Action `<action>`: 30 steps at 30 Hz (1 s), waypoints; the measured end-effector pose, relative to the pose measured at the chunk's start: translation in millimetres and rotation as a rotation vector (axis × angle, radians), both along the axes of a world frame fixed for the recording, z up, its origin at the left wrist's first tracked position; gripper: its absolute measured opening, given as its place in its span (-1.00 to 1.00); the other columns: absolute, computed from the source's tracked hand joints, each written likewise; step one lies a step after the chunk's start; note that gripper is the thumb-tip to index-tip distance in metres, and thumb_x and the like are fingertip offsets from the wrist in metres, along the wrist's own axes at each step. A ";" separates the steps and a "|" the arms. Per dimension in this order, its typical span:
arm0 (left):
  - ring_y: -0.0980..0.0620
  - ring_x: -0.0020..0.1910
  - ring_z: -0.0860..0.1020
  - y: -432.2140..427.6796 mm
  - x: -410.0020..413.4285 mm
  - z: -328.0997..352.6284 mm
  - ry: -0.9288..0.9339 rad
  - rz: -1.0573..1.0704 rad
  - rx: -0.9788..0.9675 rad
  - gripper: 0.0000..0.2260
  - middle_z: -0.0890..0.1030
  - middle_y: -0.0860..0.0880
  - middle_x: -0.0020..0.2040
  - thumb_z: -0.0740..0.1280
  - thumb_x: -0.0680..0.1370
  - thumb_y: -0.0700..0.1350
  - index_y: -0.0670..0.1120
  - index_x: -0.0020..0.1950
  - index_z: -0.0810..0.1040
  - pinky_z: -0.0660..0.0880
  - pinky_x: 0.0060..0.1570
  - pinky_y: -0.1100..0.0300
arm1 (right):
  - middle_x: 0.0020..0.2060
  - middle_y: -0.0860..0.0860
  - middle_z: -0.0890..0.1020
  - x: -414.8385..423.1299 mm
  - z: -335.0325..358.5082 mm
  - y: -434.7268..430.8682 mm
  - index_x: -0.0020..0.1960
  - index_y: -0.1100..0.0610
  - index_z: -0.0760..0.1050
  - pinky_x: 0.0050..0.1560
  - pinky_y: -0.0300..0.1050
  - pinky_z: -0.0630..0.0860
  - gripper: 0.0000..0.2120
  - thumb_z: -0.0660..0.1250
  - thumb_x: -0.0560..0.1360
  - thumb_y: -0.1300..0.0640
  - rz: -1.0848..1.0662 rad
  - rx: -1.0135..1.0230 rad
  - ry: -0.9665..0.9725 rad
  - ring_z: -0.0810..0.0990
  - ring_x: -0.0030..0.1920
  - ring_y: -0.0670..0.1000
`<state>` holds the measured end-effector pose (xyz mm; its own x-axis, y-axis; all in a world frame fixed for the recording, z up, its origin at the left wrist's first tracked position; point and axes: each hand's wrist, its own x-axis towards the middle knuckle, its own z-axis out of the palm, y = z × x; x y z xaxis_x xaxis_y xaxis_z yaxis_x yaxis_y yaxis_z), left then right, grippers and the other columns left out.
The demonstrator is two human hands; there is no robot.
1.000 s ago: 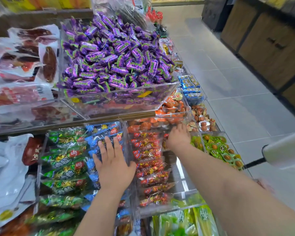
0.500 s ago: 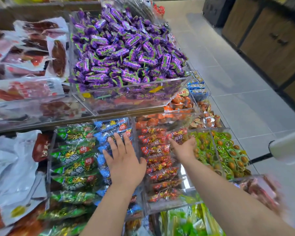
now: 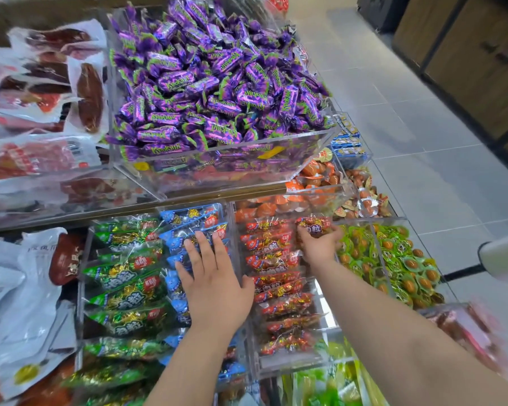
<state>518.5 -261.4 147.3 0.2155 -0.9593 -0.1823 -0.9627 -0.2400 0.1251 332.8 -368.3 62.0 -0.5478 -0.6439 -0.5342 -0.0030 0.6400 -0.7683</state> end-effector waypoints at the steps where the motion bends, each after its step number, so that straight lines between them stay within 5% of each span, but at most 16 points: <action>1: -0.21 0.51 -0.35 -0.2 -0.2 -0.3 -0.002 0.003 -0.001 -0.19 -0.33 -0.17 0.54 0.08 0.54 0.23 -0.11 0.55 -0.32 -0.25 0.44 -0.22 | 0.39 0.19 0.16 -3.9 -1.2 2.6 0.37 0.03 0.10 0.24 0.07 0.41 -0.24 0.51 0.36 0.05 0.006 -0.004 -0.019 0.42 0.20 0.22; 5: -0.22 0.51 -0.34 -1.3 -0.7 0.2 -0.002 0.003 0.005 -0.19 -0.32 -0.18 0.55 0.09 0.54 0.23 -0.11 0.55 -0.30 -0.25 0.44 -0.22 | 0.21 0.22 0.42 -13.9 0.2 7.8 0.21 0.12 0.18 -0.03 -0.10 0.49 -0.46 0.46 0.42 0.19 0.070 -0.036 -0.030 0.53 -0.02 0.10; 8: -0.21 0.50 -0.36 -0.6 -0.9 2.2 -0.003 -0.003 0.011 -0.20 -0.33 -0.17 0.54 0.09 0.55 0.23 -0.11 0.55 -0.31 -0.25 0.44 -0.21 | 0.08 0.21 0.55 -15.8 7.9 3.6 0.10 0.14 0.20 0.05 -0.06 0.54 -0.61 0.37 0.46 0.32 0.124 -0.068 -0.043 0.58 -0.02 0.10; 15: -0.18 0.52 -0.33 0.3 0.1 6.3 0.062 -0.007 -0.017 -0.20 -0.29 -0.14 0.56 0.13 0.55 0.24 -0.09 0.57 -0.22 -0.25 0.44 -0.19 | 0.15 0.15 0.53 -26.1 27.1 35.5 0.23 0.16 0.34 0.22 0.14 0.47 -0.63 0.37 0.48 0.15 0.204 -0.018 -0.152 0.54 0.13 0.17; 19: -0.15 0.54 -0.27 4.4 1.7 20.3 0.199 0.004 -0.033 -0.19 -0.20 -0.12 0.58 0.18 0.56 0.23 -0.09 0.57 -0.21 -0.23 0.46 -0.20 | 0.14 0.16 0.55 -32.7 52.6 77.1 0.03 0.15 0.45 0.17 0.05 0.50 -0.90 0.31 0.52 0.22 0.232 -0.125 -0.172 0.57 0.09 0.12; 21: -0.17 0.55 -0.17 10.2 -0.5 34.4 0.327 0.028 -0.107 -0.24 0.00 -0.13 0.58 0.26 0.56 0.12 -0.10 0.58 -0.09 -0.16 0.47 -0.21 | 0.06 0.17 0.59 -39.0 68.7 101.9 -0.07 0.12 0.47 0.04 -0.03 0.53 -0.91 0.29 0.51 0.29 0.245 -0.199 -0.255 0.61 -0.02 0.08; 23: -0.23 0.50 0.14 17.0 -11.4 50.4 0.434 -0.033 -0.239 -0.43 0.34 -0.18 0.45 0.30 0.54 0.01 -0.10 0.50 0.25 0.11 0.45 -0.24 | -0.06 0.16 0.62 -47.4 84.7 127.1 -0.08 0.14 0.51 -0.10 -0.12 0.56 -0.89 0.30 0.50 0.33 0.218 -0.265 -0.331 0.62 -0.14 0.04; 25: -0.15 0.26 0.48 28.4 -36.6 64.0 0.555 -0.160 -0.309 -0.61 0.57 -0.12 0.22 0.33 0.52 -0.05 -0.09 0.34 0.49 0.39 0.29 -0.04 | -0.19 0.13 0.62 -58.6 95.7 154.3 -0.08 0.17 0.52 -0.15 -0.12 0.55 -0.88 0.31 0.47 0.36 0.116 -0.298 -0.391 0.60 -0.21 0.04; 30: -0.02 -0.17 0.56 79.8 -125.7 51.9 0.827 -0.354 -0.054 -0.81 0.60 0.00 -0.18 0.32 0.50 -0.15 -0.05 0.10 0.61 0.43 -0.17 0.19 | -0.28 0.04 0.56 -99.4 85.6 242.0 -0.08 0.13 0.49 -0.19 -0.18 0.49 -0.86 0.24 0.52 0.34 -0.131 -0.316 -0.451 0.55 -0.31 -0.05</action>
<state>392.9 -181.6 199.3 -0.2744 -0.9563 -0.1011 -0.5770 0.0796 0.8128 233.3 -126.2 147.6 -0.3961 -0.7528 -0.5257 0.4336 0.3513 -0.8298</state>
